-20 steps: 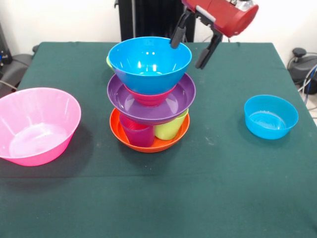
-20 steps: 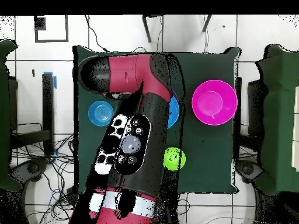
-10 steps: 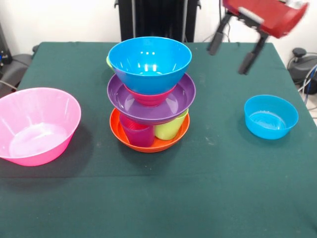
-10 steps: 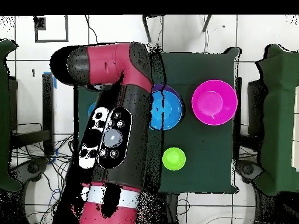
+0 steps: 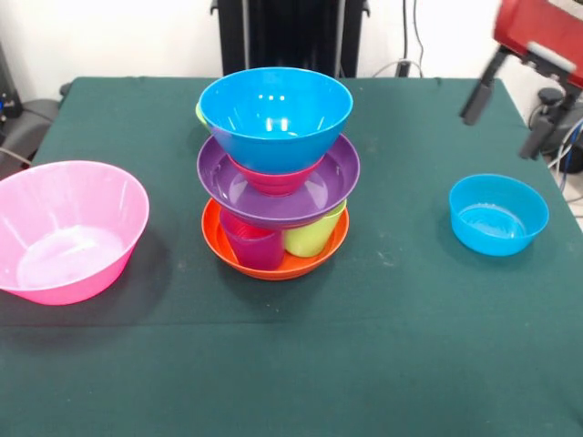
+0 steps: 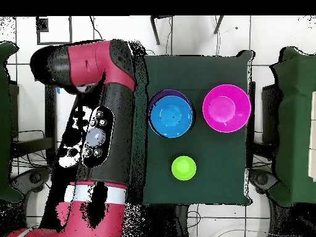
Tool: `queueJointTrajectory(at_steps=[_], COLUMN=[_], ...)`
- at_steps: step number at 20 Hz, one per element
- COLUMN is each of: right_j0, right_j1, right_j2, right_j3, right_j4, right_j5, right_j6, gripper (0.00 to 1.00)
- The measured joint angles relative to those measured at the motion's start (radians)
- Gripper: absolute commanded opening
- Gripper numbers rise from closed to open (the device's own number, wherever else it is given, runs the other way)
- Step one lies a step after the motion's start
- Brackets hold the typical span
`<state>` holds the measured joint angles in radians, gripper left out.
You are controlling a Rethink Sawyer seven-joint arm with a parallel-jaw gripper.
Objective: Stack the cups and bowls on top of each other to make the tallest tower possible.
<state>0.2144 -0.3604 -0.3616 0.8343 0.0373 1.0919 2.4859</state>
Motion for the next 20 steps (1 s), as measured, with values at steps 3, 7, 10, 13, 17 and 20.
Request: queueJointTrajectory(at_steps=[3, 7, 10, 13, 17, 20], right_j0=[0.015, 0.038, 0.048, 0.061, 0.069, 0.070], right_j1=[0.040, 0.116, 0.148, 0.190, 0.231, 0.261], right_j2=[-0.010, -0.032, -0.043, -0.063, -0.079, -0.084], right_j3=[-0.031, -0.071, -0.079, -0.083, -0.090, -0.096], right_j4=[0.017, 0.041, 0.051, 0.062, 0.064, 0.065], right_j5=[0.000, 0.000, 0.000, 0.000, 0.000, -0.002], right_j6=[0.019, 0.069, 0.098, 0.142, 0.183, 0.205], gripper=[1.00, 1.00, 1.00, 1.00, 1.00, 1.00])
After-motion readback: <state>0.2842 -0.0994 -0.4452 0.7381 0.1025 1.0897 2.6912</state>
